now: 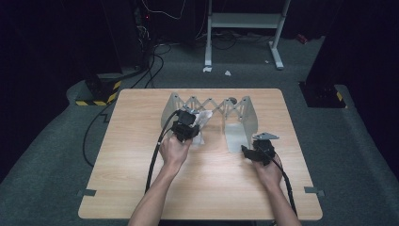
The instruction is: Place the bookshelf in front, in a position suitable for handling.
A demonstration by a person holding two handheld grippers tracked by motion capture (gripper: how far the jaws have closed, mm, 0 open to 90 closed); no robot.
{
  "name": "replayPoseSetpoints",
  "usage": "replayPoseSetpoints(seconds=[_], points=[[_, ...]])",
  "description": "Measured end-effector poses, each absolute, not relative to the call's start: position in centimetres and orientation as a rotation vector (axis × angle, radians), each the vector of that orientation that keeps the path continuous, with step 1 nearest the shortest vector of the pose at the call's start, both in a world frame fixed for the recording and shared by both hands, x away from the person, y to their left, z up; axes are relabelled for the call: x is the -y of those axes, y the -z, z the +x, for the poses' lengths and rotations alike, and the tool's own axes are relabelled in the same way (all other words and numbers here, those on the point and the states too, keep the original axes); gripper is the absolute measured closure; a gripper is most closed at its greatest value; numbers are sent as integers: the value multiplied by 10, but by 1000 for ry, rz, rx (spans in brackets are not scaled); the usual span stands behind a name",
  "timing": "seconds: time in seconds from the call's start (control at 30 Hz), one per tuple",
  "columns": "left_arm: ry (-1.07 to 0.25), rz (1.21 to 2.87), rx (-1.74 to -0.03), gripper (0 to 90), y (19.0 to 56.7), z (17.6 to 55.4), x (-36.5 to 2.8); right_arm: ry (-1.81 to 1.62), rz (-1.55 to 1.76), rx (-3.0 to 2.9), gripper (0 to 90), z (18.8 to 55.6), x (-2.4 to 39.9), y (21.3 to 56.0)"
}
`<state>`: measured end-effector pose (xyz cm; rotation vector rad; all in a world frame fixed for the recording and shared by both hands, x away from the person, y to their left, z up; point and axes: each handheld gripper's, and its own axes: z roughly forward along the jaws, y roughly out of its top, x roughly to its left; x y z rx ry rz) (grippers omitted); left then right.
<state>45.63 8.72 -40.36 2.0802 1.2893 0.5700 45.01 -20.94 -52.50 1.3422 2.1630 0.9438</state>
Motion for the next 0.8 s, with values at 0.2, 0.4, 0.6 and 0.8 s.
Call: replayPoseSetpoints(seconds=[0.2,0.4,0.6,0.8], points=[[-581,2066,-1289,738,387,462,-89,-944,1342,-2163,375,450,209,525],[-599,2068,-1293,738,371,473,-85,-944,1343,-2163,374,450,209,525],[-592,2076,-1276,738,361,484,-76,-944,1342,-2163,374,450,209,525],[-571,2097,-1282,738,366,495,-66,-944,1342,-2163,374,450,209,525]])
